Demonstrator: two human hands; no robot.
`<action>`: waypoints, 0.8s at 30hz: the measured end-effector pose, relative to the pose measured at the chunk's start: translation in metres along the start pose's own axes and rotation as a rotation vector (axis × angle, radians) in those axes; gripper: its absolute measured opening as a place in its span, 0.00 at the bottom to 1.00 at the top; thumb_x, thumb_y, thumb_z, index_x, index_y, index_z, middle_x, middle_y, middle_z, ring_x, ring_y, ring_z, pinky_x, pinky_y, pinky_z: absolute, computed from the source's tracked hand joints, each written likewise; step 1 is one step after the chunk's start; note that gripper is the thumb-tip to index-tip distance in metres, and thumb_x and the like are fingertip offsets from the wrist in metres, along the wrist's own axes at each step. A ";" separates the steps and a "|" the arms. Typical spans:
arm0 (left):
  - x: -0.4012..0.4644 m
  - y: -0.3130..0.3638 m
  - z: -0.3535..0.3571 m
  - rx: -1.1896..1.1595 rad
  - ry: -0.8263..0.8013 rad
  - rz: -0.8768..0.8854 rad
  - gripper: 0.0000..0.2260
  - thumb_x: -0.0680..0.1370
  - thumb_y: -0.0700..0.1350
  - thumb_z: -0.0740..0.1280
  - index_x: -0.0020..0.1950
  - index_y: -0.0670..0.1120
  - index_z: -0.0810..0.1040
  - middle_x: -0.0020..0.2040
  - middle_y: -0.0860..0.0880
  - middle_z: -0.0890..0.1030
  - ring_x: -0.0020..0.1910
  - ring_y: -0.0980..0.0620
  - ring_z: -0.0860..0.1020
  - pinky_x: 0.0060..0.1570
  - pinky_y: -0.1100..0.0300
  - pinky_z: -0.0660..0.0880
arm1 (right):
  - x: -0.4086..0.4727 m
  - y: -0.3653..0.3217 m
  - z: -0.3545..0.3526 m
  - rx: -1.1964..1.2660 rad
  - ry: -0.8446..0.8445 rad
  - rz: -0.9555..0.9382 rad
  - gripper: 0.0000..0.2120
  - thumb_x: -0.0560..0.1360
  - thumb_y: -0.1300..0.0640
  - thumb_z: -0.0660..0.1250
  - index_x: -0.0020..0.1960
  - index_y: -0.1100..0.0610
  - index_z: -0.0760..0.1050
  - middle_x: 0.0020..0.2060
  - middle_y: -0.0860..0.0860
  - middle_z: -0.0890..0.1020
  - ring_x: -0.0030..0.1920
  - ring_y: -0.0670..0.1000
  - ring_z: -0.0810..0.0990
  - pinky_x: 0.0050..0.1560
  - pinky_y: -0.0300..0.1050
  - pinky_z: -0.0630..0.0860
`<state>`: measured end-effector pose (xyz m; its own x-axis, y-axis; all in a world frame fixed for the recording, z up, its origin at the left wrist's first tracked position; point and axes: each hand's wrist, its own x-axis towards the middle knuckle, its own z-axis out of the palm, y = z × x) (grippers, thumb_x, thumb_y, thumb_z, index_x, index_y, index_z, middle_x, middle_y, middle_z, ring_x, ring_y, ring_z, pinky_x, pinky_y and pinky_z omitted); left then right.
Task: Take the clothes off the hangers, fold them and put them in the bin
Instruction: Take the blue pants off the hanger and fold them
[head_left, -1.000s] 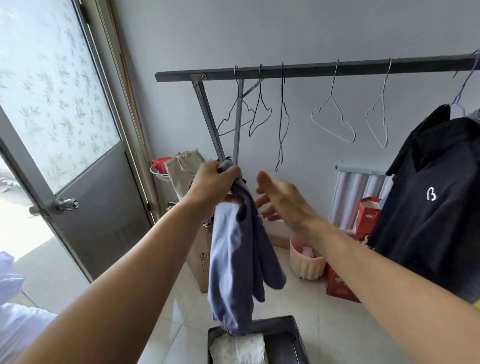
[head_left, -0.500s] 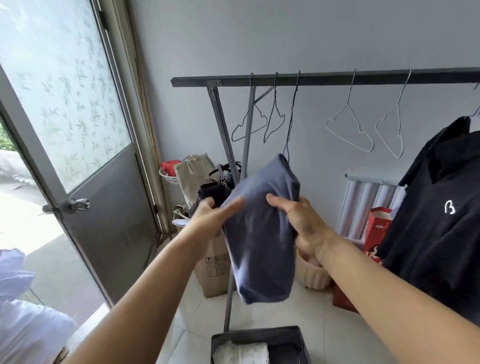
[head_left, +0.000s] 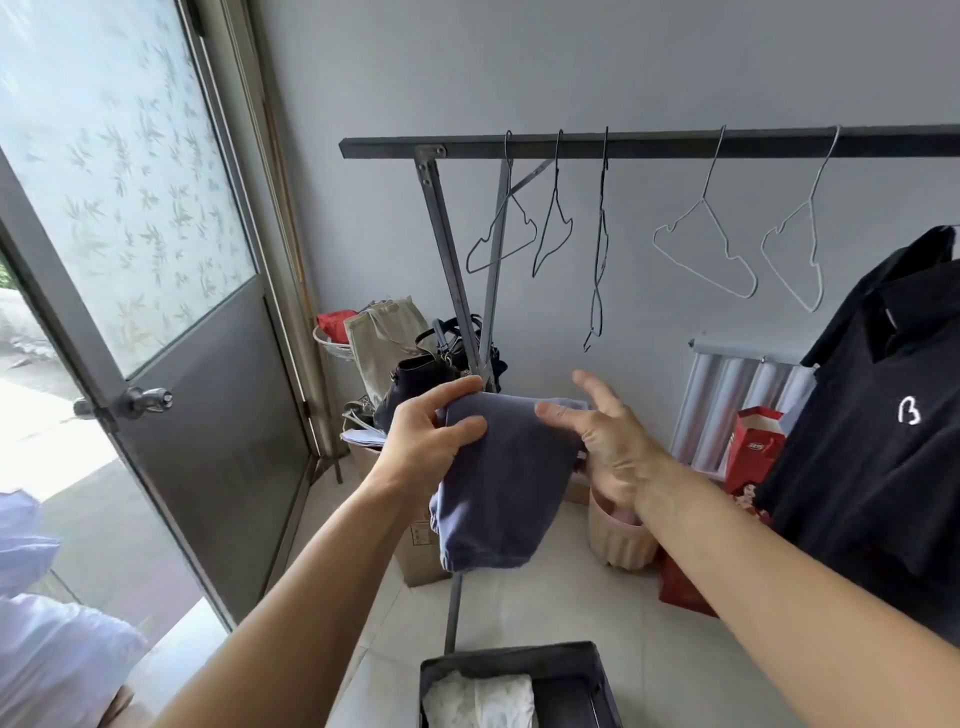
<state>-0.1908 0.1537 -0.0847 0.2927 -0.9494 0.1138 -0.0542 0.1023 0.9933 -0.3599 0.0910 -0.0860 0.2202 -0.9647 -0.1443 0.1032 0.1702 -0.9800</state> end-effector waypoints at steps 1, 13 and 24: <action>0.002 0.001 -0.002 0.060 -0.033 0.003 0.24 0.73 0.28 0.70 0.65 0.47 0.78 0.53 0.44 0.83 0.50 0.50 0.81 0.56 0.56 0.79 | -0.001 -0.002 -0.002 -0.069 -0.071 -0.030 0.41 0.68 0.65 0.76 0.75 0.50 0.62 0.66 0.54 0.69 0.65 0.57 0.72 0.67 0.56 0.70; 0.018 0.007 -0.021 0.918 0.038 0.219 0.15 0.73 0.47 0.73 0.59 0.53 0.79 0.53 0.47 0.76 0.57 0.48 0.74 0.59 0.54 0.71 | -0.006 -0.020 0.002 -1.062 -0.045 -0.348 0.09 0.67 0.47 0.72 0.33 0.44 0.72 0.50 0.50 0.76 0.57 0.54 0.71 0.60 0.54 0.72; 0.001 -0.012 -0.003 -0.401 -0.234 -0.606 0.40 0.72 0.71 0.61 0.62 0.34 0.74 0.59 0.34 0.80 0.54 0.37 0.82 0.54 0.39 0.79 | -0.021 0.010 0.030 -1.204 0.247 -0.899 0.14 0.73 0.43 0.70 0.45 0.53 0.72 0.38 0.49 0.81 0.36 0.53 0.78 0.35 0.43 0.70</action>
<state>-0.1875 0.1525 -0.0966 -0.0515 -0.9073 -0.4174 0.4153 -0.3995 0.8173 -0.3342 0.1194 -0.0888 0.3422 -0.6847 0.6435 -0.7436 -0.6160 -0.2599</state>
